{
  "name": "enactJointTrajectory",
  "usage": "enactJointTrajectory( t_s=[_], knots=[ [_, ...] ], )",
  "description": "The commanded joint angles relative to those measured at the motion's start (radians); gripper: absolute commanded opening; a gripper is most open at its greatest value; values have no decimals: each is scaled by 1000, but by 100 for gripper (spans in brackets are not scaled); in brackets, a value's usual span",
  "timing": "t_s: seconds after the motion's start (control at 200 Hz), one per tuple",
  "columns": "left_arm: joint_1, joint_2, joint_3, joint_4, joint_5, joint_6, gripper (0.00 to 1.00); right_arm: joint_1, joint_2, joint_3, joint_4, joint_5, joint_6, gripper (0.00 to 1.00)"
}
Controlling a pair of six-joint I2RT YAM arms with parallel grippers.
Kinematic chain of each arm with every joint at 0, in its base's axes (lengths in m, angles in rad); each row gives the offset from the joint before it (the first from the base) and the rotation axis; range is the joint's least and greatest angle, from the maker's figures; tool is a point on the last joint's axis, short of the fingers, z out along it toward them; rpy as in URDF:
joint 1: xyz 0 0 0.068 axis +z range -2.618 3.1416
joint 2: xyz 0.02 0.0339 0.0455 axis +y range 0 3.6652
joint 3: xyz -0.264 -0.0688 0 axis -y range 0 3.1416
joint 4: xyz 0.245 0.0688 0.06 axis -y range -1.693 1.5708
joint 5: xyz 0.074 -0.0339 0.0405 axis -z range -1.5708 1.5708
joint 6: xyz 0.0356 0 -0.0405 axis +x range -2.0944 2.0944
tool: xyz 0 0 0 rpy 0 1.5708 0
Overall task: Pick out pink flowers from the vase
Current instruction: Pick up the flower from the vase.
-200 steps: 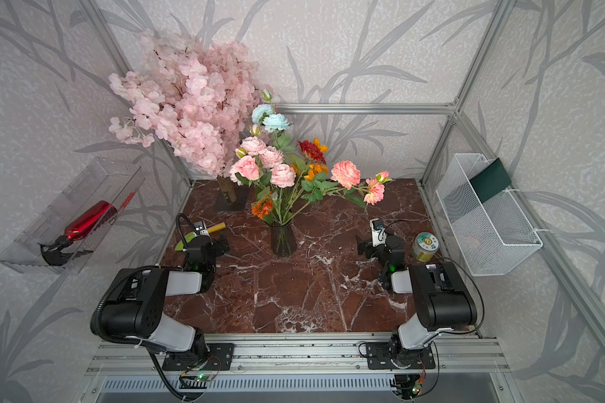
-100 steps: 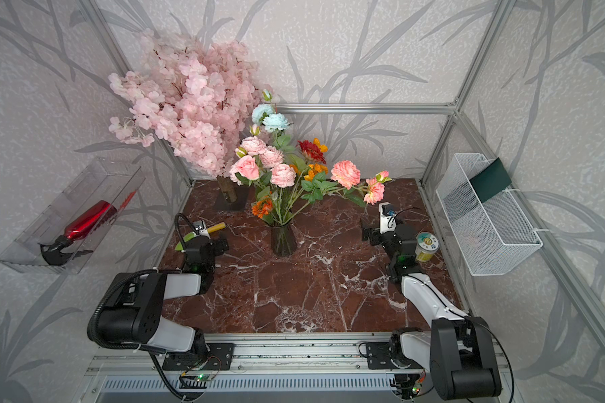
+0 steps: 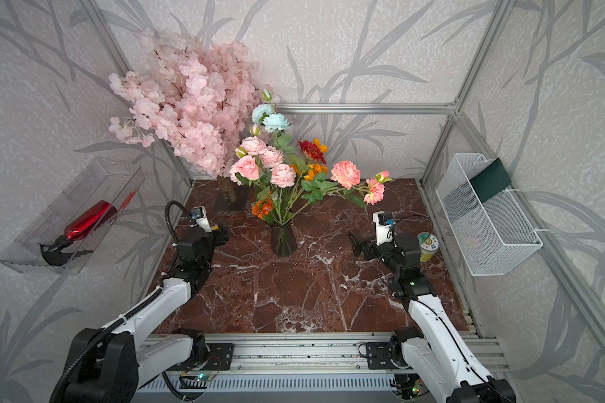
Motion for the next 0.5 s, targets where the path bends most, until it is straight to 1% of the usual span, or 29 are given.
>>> enactJointTrajectory(
  t_s=[0.0, 0.07, 0.17, 0.23, 0.28, 0.43, 0.495],
  knots=[
    [-98, -77, 17, -154, -15, -3, 73, 57, -14, -31, -46, -10, 26, 99],
    [-139, -129, -16, -134, -3, -11, 69, 93, -7, -41, -28, -19, 28, 99],
    [-170, -191, -86, -43, 116, -11, 61, 150, -11, -55, 1, -26, 35, 99],
    [-194, -227, -107, -9, 147, -4, 54, 180, -24, -77, 41, -24, 59, 99],
    [-220, -257, -99, -22, 152, 15, 50, 200, -36, -98, 73, -21, 84, 99],
    [-307, -312, -47, -98, 179, 97, 47, 274, -53, -141, 138, 3, 115, 99],
    [-346, -309, -22, -112, 201, 132, 41, 309, -52, -151, 164, 5, 115, 99]
  ],
)
